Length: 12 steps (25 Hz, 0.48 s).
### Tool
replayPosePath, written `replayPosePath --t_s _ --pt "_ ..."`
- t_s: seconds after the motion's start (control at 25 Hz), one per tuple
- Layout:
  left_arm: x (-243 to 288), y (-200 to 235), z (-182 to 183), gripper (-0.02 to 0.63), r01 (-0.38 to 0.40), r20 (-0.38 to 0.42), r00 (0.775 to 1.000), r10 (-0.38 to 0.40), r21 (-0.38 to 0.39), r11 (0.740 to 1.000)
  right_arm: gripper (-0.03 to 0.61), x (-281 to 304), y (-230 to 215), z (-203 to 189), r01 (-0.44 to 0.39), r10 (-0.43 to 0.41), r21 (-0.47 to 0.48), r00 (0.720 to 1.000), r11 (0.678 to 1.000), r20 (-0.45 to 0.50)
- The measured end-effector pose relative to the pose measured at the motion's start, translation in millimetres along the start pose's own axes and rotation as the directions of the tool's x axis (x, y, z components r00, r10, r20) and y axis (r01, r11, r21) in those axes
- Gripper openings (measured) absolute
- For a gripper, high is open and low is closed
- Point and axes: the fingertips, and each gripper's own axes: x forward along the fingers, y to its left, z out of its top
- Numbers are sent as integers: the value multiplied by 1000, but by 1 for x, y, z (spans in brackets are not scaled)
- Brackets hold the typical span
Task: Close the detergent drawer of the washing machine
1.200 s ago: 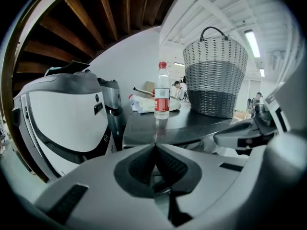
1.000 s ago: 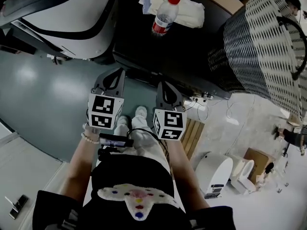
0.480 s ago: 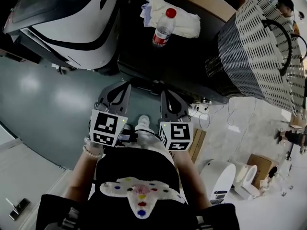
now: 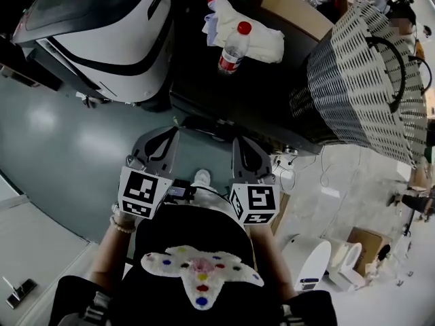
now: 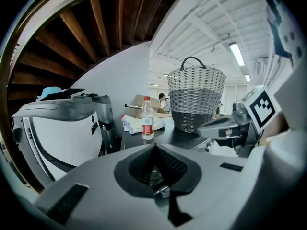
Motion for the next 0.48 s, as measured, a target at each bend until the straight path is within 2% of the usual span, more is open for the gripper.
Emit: replayPosePath --t_s 0.48 --pt "-2 -8 2 11 0 18 1000 1 -19 1000 5 -11 1 6 -18 19 -23 1000 1000 16"
